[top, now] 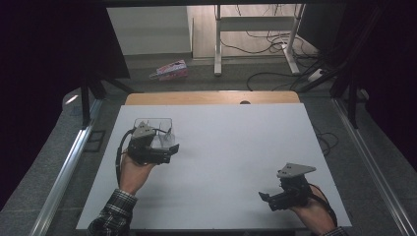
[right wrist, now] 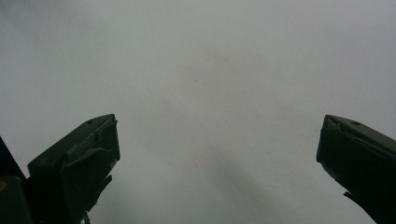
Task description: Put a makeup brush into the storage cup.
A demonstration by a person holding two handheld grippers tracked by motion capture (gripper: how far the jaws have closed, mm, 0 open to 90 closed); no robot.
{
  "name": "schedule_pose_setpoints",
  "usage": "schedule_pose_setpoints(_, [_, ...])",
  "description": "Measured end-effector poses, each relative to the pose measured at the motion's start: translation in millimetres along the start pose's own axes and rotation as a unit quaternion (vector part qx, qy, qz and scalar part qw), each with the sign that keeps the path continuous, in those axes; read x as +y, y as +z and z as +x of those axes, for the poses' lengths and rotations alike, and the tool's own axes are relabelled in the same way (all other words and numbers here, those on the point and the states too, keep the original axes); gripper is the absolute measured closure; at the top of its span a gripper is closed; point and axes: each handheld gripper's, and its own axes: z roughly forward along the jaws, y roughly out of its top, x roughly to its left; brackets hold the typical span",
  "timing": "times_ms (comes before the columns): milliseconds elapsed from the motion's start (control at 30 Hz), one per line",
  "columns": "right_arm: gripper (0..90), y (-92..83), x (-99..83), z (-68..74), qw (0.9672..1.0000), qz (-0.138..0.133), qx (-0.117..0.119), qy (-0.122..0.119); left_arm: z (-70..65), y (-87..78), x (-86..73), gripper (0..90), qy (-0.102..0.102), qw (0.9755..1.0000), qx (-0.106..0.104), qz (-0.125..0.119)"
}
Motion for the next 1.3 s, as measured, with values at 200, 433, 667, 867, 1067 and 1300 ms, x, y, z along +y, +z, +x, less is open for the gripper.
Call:
schedule_pose_setpoints(200, [0.0,-1.1,-0.7,-0.9,1.0000,-0.005,0.000,0.005,-4.5,-2.0,-6.3,0.2,0.007,1.0000,0.002,0.006])
schedule_pose_setpoints(433, [0.0,-2.2,-1.6,-2.9,0.9999,-0.009,-0.003,0.003,-7.6,-7.9,-13.1,0.5,0.003,1.0000,0.000,0.002])
schedule_pose_setpoints(667, [0.0,-1.6,-2.9,-3.8,0.9999,-0.003,-0.010,-0.001,-11.7,-9.5,-19.9,0.7,0.003,1.0000,0.001,0.008])
schedule_pose_setpoints(867, [0.0,0.0,-3.8,-3.4,0.9999,0.003,-0.011,-0.008,-15.5,-13.6,-24.8,0.7,0.002,1.0000,-0.002,0.009])
schedule_pose_setpoints(1067, [0.0,0.0,-3.8,-3.4,0.9998,0.003,-0.013,-0.011,-18.4,-17.1,-31.0,0.6,0.005,0.9999,-0.001,0.015])
schedule_pose_setpoints(1300, [0.0,-1.3,-4.3,-5.4,0.9999,-0.006,-0.014,-0.004,-21.4,-24.7,-36.7,0.7,0.004,0.9998,-0.003,0.017])
